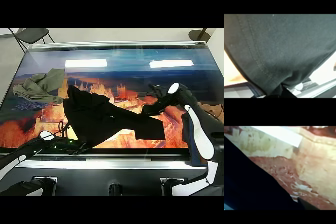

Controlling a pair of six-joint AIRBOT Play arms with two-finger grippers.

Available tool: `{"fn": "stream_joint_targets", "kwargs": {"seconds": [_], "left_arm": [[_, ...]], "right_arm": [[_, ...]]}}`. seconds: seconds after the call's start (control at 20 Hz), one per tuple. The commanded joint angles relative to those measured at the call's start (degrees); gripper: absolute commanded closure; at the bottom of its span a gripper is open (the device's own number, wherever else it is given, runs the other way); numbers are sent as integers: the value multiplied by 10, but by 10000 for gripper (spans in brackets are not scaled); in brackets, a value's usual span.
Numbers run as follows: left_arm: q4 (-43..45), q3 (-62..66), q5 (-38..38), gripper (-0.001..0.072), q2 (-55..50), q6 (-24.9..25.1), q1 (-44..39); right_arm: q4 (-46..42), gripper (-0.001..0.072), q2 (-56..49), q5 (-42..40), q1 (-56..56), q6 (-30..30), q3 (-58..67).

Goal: Fold the shirts.

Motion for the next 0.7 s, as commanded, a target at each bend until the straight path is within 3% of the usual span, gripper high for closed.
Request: {"fn": "stream_joint_targets", "kwargs": {"seconds": [0.0, 0.15, 0.25, 0.4, 0.65], "left_arm": [[-1, 1, -12, 679, 7, 20, 0], [38, 48, -63, 680, 40, 58, 11], [136, 129, -108, 681, 83, 25, 34], [268, 322, -139, 681, 168, -31, 88], [274, 708, -75, 681, 243, -43, 139]], "right_arm": [[3, 672, -12, 5, 32, 29, 1], [25, 668, 31, 14, 28, 46, 13], [35, 668, 95, -3, 17, 68, 41], [52, 669, 229, -103, -16, 89, 90], [50, 671, 480, -282, -52, 125, 138]]}}
